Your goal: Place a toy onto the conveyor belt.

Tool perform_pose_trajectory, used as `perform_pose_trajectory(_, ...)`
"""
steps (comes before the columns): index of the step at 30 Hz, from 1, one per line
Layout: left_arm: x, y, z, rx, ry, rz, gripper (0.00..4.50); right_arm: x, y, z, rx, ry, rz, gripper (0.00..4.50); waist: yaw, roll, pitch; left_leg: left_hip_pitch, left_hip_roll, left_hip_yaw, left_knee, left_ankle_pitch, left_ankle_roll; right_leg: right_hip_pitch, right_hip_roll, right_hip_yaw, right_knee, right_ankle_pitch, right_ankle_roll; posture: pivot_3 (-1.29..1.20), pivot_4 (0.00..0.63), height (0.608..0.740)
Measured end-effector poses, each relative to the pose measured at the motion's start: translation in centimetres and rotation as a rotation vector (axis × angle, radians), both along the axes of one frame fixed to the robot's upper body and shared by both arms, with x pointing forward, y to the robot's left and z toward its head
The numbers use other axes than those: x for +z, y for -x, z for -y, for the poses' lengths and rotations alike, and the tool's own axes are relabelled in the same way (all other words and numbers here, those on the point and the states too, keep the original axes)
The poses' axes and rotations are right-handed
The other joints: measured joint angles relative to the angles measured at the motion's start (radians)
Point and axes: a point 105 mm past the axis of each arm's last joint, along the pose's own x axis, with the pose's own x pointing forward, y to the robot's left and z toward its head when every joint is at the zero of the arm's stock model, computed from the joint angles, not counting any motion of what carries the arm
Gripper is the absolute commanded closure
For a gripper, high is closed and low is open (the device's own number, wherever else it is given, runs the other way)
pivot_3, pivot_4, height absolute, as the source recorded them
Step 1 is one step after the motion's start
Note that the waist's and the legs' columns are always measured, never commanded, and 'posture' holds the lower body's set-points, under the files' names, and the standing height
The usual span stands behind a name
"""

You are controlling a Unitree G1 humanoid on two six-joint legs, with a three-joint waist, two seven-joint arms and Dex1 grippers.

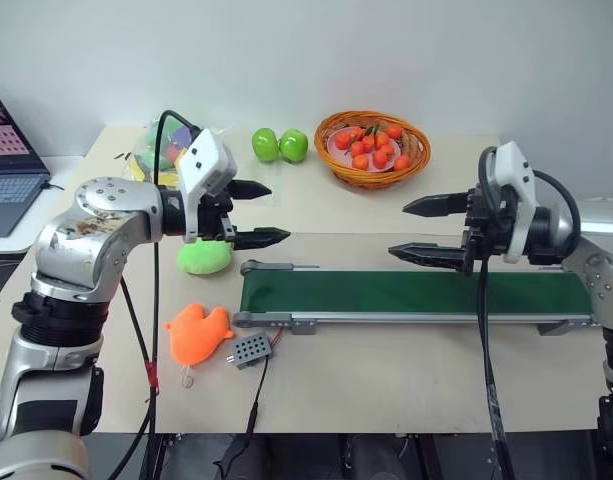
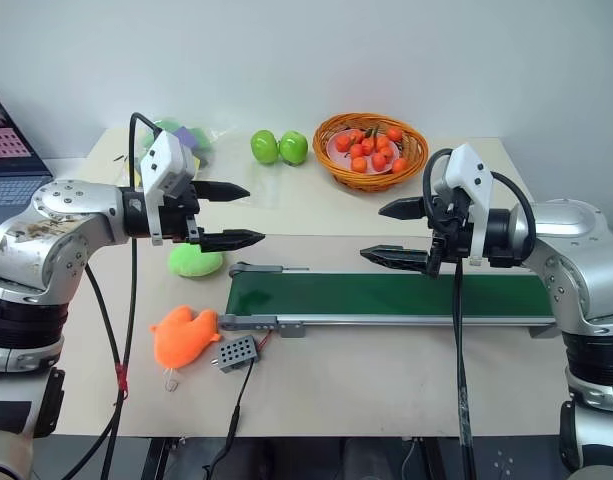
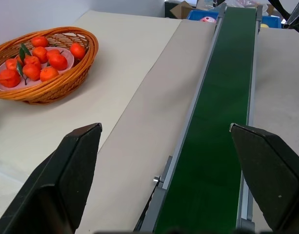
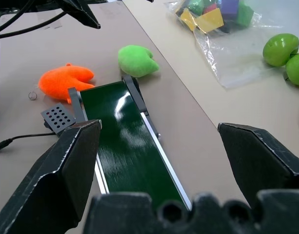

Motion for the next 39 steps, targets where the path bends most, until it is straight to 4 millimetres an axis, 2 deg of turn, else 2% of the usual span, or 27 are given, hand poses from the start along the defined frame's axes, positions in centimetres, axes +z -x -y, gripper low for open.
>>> perform_pose_trajectory(7, -0.9, 0.1, -0.4, 0.01, -0.006, -0.028, 0.01, 0.0, 0.0, 0.0, 0.0, 0.001, -0.001, 0.0, 0.0, 0.0, 0.0, 0.0, 0.0, 0.0, 0.0, 0.0, 0.0, 0.0, 0.0, 0.0, 0.0, 0.0, 0.0, 0.0, 0.15, 0.738)
perform_pose_trajectory(11, -0.8, -0.1, -0.7, 0.031, -0.003, -0.022, 0.01, -0.2, 0.0, -0.2, 0.013, 0.0, -0.002, 0.0, 0.0, 0.0, 0.0, 0.0, 0.0, 0.0, 0.0, 0.0, 0.0, 0.0, 0.0, 0.0, 0.0, 0.0, 0.0, 0.0, 0.15, 0.738)
perform_pose_trajectory(17, -0.8, -0.3, -2.3, 0.116, 0.036, -0.046, 0.01, -0.5, -0.5, 0.0, 0.014, 0.003, -0.013, 0.0, -0.002, 0.0, 0.0, 0.0, 0.0, 0.0, 0.0, 0.0, 0.0, 0.0, 0.0, 0.0, 0.0, 0.0, 0.0, 0.0, 0.15, 0.738)
perform_pose_trajectory(21, -1.0, 0.0, -3.7, 0.175, 0.127, -0.138, 0.01, -0.8, -0.6, -0.2, 0.022, 0.02, -0.016, 0.0, -0.002, 0.0, 0.0, 0.0, 0.0, 0.0, 0.0, 0.0, 0.0, 0.0, 0.0, 0.0, 0.0, 0.0, 0.0, 0.0, 0.15, 0.738)
perform_pose_trajectory(25, -2.1, 2.2, -6.6, 0.196, 0.35, -0.442, 0.01, -1.1, -0.9, -0.3, 0.038, 0.017, -0.03, 0.0, -0.011, 0.0, 0.0, 0.001, 0.001, 0.0, -0.001, 0.0, 0.0, -0.001, 0.0, 0.0, 0.001, 0.0, 0.0, 0.0, 0.15, 0.738)
perform_pose_trajectory(27, -2.2, 2.8, -8.1, 0.221, 0.437, -0.533, 0.01, -1.3, -1.1, -0.4, 0.046, 0.018, -0.037, 0.0, -0.01, 0.0, 0.0, 0.001, 0.001, 0.0, 0.0, 0.0, 0.0, -0.001, 0.0, 0.0, 0.001, 0.0, 0.0, 0.0, 0.15, 0.738)
perform_pose_trajectory(31, -2.1, 4.1, -12.0, 0.311, 0.617, -0.646, 0.01, -1.4, -1.5, -0.7, 0.064, 0.022, -0.042, 0.0, -0.011, 0.0, 0.0, 0.002, 0.0, 0.0, -0.001, 0.0, 0.0, -0.001, 0.0, 0.0, 0.001, 0.0, 0.0, 0.0, 0.15, 0.738)
perform_pose_trajectory(32, -2.5, 4.7, -13.3, 0.336, 0.683, -0.708, 0.01, -1.5, -1.6, -0.7, 0.072, 0.023, -0.047, 0.0, -0.011, 0.0, 0.0, 0.002, 0.0, 0.0, -0.002, 0.0, 0.0, -0.001, 0.0, -0.001, 0.001, 0.0, 0.0, 0.0, 0.15, 0.738)
perform_pose_trajectory(35, -3.7, 6.3, -15.1, 0.377, 0.782, -0.814, 0.01, -1.7, -1.6, -0.6, 0.084, 0.025, -0.059, 0.0, -0.011, 0.0, 0.0, 0.001, 0.0, 0.0, -0.002, 0.0, -0.001, -0.001, 0.0, -0.001, 0.001, 0.0, 0.0, 0.0, 0.15, 0.738)
perform_pose_trajectory(39, -5.2, 8.3, -18.0, 0.435, 0.946, -0.875, 0.01, -2.3, -1.6, -0.8, 0.111, 0.034, -0.076, 0.0, -0.009, 0.0, 0.0, 0.002, 0.001, 0.0, -0.004, 0.001, -0.002, -0.002, 0.0, -0.001, 0.001, 0.0, 0.0, 0.0, 0.15, 0.738)
